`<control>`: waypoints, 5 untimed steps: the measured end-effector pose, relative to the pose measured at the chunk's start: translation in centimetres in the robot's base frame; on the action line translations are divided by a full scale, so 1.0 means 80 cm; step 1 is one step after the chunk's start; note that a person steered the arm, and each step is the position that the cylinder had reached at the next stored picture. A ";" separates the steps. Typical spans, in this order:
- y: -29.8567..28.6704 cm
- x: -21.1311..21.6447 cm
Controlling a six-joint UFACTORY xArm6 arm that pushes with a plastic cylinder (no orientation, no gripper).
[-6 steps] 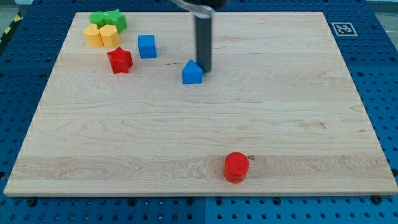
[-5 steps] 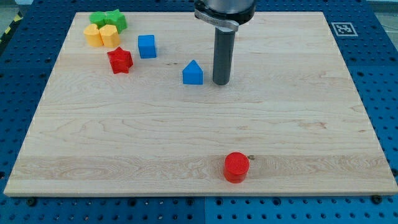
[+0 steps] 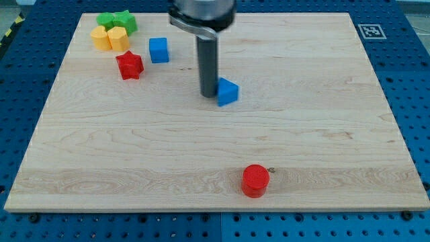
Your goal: Move the blue triangle diagonal to the top right of the red circle
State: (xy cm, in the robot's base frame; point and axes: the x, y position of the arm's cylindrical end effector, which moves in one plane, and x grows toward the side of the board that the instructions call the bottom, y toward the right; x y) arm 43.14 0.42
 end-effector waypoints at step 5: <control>0.164 -0.003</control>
